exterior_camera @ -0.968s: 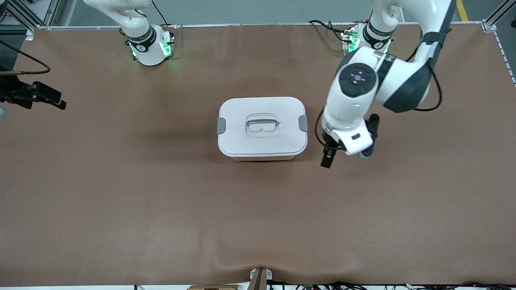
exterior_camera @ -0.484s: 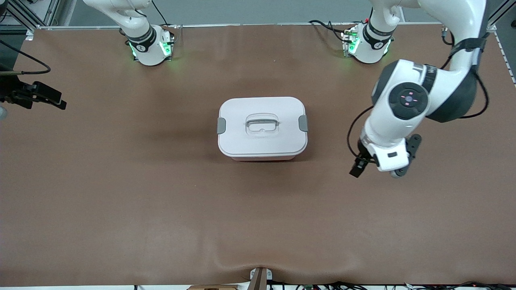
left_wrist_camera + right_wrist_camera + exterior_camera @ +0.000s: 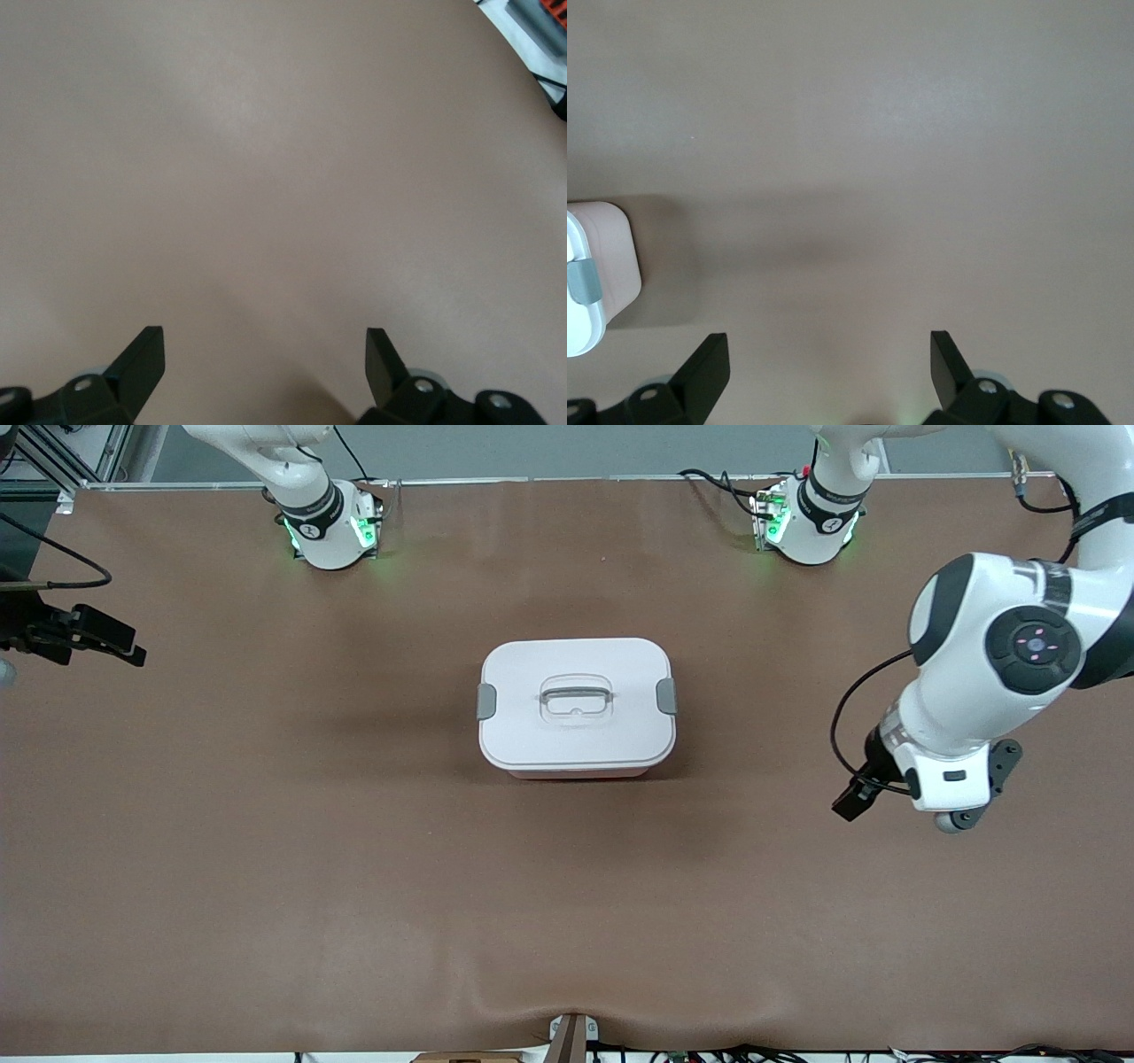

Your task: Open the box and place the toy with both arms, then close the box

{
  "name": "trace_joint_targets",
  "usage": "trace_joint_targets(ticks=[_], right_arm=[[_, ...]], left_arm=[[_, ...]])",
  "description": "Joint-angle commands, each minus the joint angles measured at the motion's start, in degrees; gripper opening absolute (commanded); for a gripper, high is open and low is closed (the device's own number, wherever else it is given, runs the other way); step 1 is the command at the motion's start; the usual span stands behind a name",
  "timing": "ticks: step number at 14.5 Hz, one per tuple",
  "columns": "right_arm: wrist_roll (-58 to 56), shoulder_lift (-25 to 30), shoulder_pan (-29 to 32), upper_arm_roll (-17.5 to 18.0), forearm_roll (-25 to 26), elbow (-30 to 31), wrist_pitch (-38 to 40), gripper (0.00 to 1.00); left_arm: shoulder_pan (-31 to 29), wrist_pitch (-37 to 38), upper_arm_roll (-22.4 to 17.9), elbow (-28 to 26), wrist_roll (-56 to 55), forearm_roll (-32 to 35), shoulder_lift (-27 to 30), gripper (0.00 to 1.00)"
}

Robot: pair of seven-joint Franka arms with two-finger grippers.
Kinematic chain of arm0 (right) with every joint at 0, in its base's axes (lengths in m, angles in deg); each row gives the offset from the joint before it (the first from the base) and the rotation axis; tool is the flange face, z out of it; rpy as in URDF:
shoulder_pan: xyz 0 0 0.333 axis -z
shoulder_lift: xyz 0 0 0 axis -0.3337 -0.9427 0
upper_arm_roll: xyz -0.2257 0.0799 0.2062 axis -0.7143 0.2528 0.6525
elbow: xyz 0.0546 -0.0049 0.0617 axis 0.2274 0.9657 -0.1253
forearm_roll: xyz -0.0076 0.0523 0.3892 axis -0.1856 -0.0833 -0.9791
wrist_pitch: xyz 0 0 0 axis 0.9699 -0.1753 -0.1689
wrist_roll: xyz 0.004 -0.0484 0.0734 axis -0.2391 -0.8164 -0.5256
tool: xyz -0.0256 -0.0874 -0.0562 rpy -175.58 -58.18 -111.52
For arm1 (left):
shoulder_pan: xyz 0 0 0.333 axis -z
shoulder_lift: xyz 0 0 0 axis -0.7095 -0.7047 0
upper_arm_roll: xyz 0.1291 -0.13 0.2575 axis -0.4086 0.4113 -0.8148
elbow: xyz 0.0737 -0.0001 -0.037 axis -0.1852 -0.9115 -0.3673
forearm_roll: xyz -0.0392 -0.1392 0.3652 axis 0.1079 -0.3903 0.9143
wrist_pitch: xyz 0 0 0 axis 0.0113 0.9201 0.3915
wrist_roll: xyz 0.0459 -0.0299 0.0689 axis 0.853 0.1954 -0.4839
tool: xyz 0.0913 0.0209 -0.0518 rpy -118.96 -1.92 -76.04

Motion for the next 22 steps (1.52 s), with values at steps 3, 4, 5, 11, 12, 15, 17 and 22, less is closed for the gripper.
trace_joint_targets(ticks=[3, 4, 5, 11, 12, 15, 17, 22], right_arm=[[0.78, 0.47, -0.46, -0.23, -0.33, -0.21, 0.16, 1.00], [0.78, 0.47, -0.46, -0.23, -0.33, -0.21, 0.07, 1.00], [0.87, 0.47, -0.46, -0.23, -0.33, -0.21, 0.07, 1.00], [0.78, 0.47, -0.55, -0.23, -0.33, -0.21, -0.01, 1.00], [0.78, 0.47, -0.55, -0.23, -0.33, -0.21, -0.19, 1.00], [0.78, 0.47, -0.55, -0.23, -0.33, -0.21, -0.10, 1.00], [0.78, 0.47, -0.55, -0.23, -0.33, -0.21, -0.19, 1.00], [0.78, 0.47, -0.55, -0.14, -0.33, -0.13, -0.19, 1.00]], left_arm=[[-0.54, 5.75, -1.07, 1.08, 9.62, -1.13, 4.45, 1.00], [-0.01, 6.99, -2.04, 2.39, 11.37, -1.13, 4.89, 1.00], [0.43, 8.13, -2.66, 3.45, 14.26, -1.04, 5.07, 1.00], [0.79, 13.76, -7.15, 5.22, 30.18, -1.13, 9.98, 1.00], [0.87, 14.55, -7.59, 5.22, 31.59, -1.13, 11.21, 1.00], [2.36, 18.59, -10.65, 5.22, 37.82, -2.36, 14.02, 1.00], [2.46, 21.05, -13.03, 5.31, 43.79, -6.29, 14.82, 1.00], [2.54, 23.43, -19.54, 5.13, 54.54, -16.87, 17.55, 1.00]])
